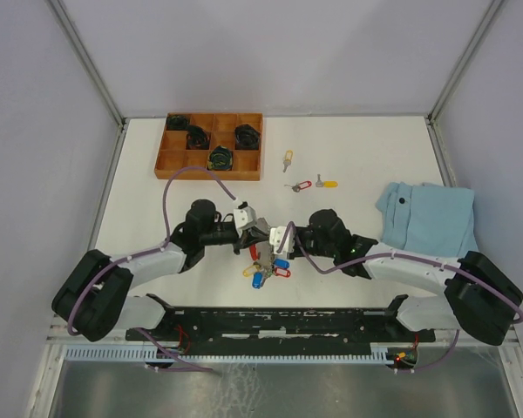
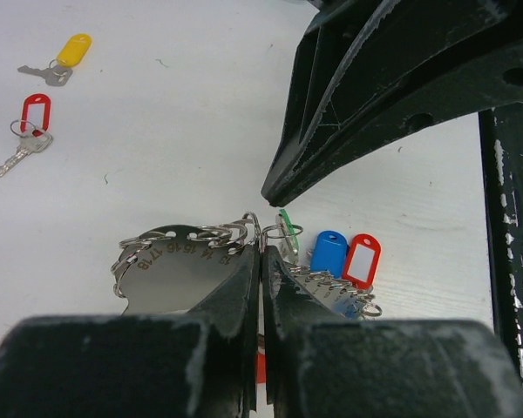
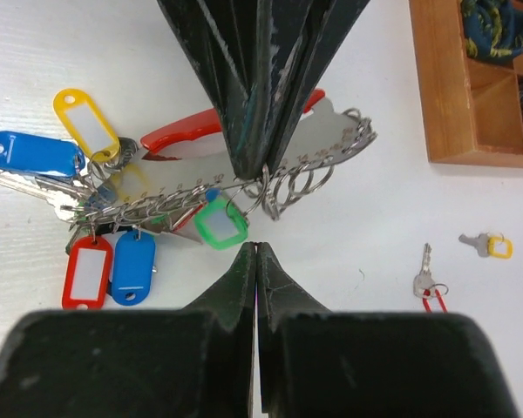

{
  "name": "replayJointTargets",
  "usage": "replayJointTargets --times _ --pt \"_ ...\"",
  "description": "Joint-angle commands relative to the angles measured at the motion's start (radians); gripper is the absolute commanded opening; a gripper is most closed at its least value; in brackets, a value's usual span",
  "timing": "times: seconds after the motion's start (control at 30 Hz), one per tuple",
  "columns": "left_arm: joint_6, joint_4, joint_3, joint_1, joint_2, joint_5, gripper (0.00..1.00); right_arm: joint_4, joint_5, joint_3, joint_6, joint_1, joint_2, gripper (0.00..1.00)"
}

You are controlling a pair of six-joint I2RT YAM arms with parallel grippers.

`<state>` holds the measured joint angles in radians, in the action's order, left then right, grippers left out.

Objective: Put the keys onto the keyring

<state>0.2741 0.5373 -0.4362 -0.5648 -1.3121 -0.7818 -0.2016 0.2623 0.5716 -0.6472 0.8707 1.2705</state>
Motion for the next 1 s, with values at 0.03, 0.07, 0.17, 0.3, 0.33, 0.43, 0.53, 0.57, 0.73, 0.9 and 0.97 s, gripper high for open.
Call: replayJointTargets --times 0.03,0.07,0.17,0.3,0.33,0.43,0.53,0.57,0.73,0.9,0.97 --pt "-0.063 0.098 0.006 0.005 0.043 0.019 0.03 -0.112 -0.009 -0.028 0.059 0.001 0.031 0.01" --pt "-0.076 0.118 0.012 0.005 0.046 0.018 0.03 -0.123 0.000 -0.027 0.065 0.004 0.041 0.01" --pt "-0.116 0.164 0.024 0.005 0.047 0.030 0.03 -0.166 0.010 -0.029 0.081 0.012 0.063 0.00" --pt "-0.116 0.157 0.026 0.004 0.045 0.052 0.03 -0.249 -0.014 -0.059 0.117 0.013 0.045 0.04" --pt "-0.110 0.150 0.026 0.005 0.046 0.060 0.03 -0.252 -0.031 -0.065 0.117 0.012 0.029 0.08" --pt "-0.105 0.137 0.023 0.005 0.052 0.082 0.03 -0.229 -0.075 -0.080 0.099 0.012 -0.023 0.17" --pt "-0.113 0.121 0.017 0.004 0.053 0.111 0.03 -0.199 -0.081 -0.088 0.101 0.012 -0.070 0.22" --pt "-0.115 0.115 0.015 0.005 0.053 0.118 0.03 -0.196 -0.074 -0.091 0.106 0.013 -0.083 0.24" --pt "-0.124 0.106 0.011 0.005 0.057 0.143 0.03 -0.238 0.001 -0.079 0.136 0.012 -0.088 0.30" --pt "-0.127 0.101 0.011 0.005 0.059 0.148 0.03 -0.317 0.041 -0.050 0.160 0.012 -0.013 0.34" --pt "-0.127 0.102 0.010 0.004 0.060 0.148 0.03 -0.357 0.043 -0.046 0.172 0.013 0.018 0.35"
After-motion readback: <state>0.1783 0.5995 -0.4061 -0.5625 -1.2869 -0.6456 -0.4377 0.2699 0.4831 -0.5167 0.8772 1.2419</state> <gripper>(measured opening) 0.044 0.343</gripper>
